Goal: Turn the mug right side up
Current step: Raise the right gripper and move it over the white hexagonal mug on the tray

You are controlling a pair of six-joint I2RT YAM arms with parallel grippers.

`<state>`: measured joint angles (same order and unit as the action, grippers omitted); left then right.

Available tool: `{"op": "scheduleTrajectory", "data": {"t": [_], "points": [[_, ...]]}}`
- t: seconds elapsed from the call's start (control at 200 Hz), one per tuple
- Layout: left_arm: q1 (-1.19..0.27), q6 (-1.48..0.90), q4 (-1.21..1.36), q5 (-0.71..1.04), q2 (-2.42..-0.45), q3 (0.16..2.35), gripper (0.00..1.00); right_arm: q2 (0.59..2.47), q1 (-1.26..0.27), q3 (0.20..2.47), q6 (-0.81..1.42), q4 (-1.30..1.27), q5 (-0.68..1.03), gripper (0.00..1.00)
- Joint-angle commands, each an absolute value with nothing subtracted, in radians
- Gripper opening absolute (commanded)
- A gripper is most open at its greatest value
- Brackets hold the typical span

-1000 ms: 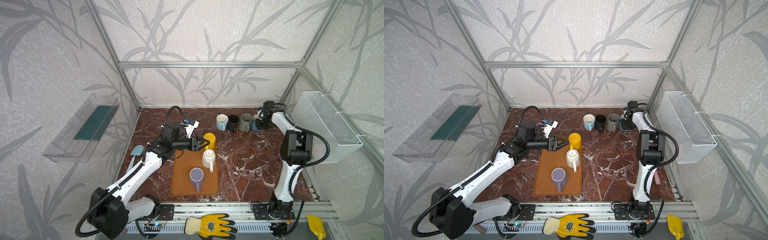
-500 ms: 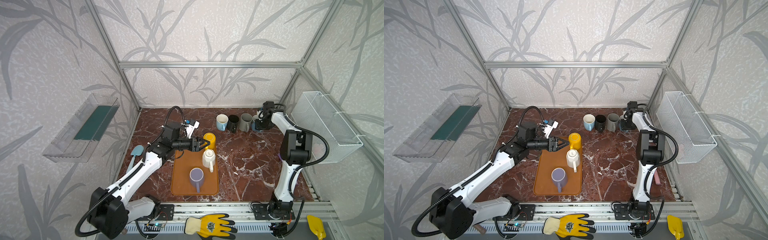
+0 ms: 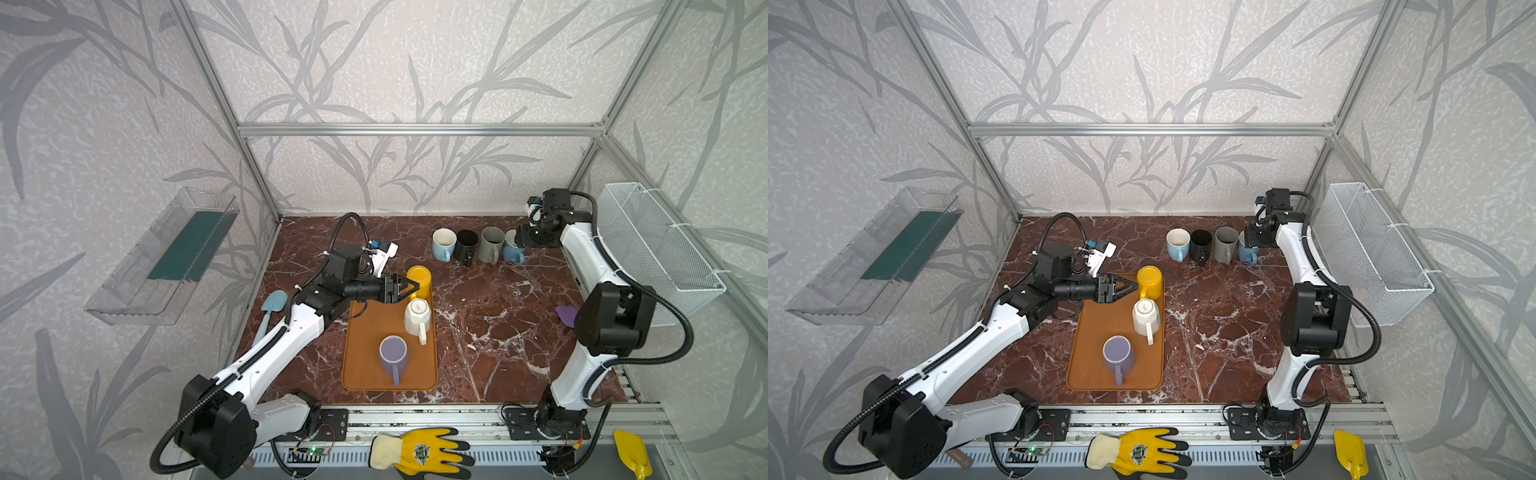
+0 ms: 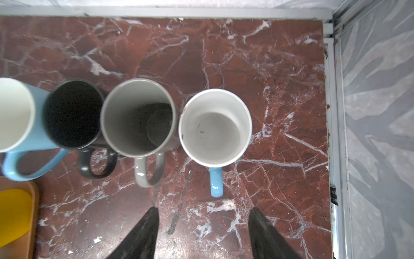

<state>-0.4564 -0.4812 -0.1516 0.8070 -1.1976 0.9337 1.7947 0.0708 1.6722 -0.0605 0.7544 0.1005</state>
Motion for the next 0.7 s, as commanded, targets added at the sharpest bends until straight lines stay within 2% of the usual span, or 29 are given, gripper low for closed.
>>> {"op": "scheduleTrajectory", "data": {"t": [0.0,0.33,0.695], "points": [[-0.459,-0.451,-0.164,0.794,-1.175,0.944,0.6,1.698,0.062,1.61,-0.033,0.718,0.185,0.67],[-0.461,-0.408,-0.248,0.739,-1.159,0.959,0.6,1.455,-0.086,1.382,0.021,0.569,0.242,0.74],[-0.48,-0.358,-0.392,0.555,-1.17,1.006,0.6,1.322,-0.303,1.121,0.133,0.423,0.246,0.74]]}}
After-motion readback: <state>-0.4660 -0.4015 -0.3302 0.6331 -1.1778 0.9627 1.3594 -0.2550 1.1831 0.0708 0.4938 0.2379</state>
